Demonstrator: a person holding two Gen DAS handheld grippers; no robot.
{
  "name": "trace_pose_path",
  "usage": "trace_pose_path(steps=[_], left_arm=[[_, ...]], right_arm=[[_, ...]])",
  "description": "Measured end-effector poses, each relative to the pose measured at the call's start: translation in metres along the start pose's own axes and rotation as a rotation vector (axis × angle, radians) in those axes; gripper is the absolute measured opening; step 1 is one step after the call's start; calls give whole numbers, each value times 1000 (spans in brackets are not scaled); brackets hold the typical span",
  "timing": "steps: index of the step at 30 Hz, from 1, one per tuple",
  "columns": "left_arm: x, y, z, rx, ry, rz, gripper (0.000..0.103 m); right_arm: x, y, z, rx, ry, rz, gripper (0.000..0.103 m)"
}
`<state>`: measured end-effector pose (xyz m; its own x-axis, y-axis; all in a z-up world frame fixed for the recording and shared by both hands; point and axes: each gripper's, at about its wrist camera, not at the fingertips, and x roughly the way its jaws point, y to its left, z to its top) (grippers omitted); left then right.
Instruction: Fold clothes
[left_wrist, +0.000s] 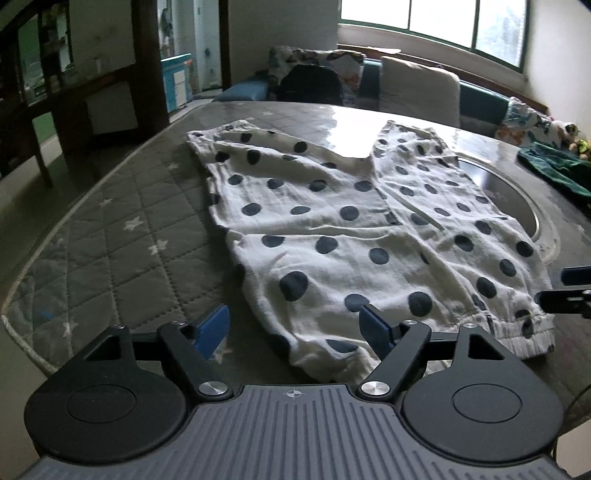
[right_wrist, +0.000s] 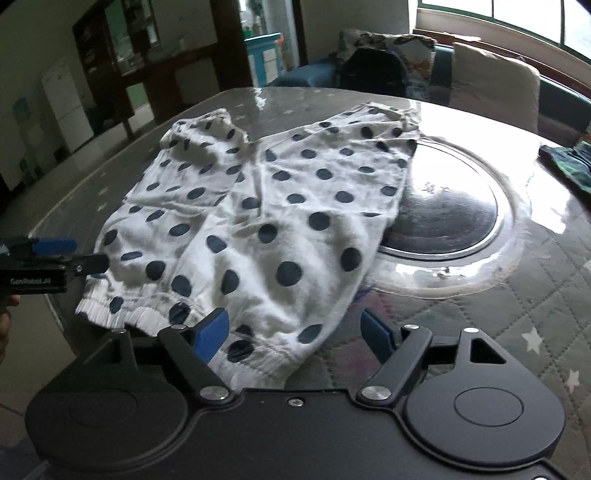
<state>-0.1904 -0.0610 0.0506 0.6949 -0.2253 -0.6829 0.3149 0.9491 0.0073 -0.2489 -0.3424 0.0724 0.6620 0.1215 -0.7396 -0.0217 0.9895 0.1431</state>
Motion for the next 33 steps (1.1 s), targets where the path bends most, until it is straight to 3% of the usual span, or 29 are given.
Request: trace_pose_path(steps=[9,18,33], left_arm=[[0,-4,2,9,-2,23,84],[-4,-5,4,11,-23,24,87],[-2,0,6,-9,7,43,87]], right_arm=[[1,-7,-4,35,-4,-11,88],[0,-14,-5,66,-13,-34,88],[-2,-22,-4,89,-33,-52,93]])
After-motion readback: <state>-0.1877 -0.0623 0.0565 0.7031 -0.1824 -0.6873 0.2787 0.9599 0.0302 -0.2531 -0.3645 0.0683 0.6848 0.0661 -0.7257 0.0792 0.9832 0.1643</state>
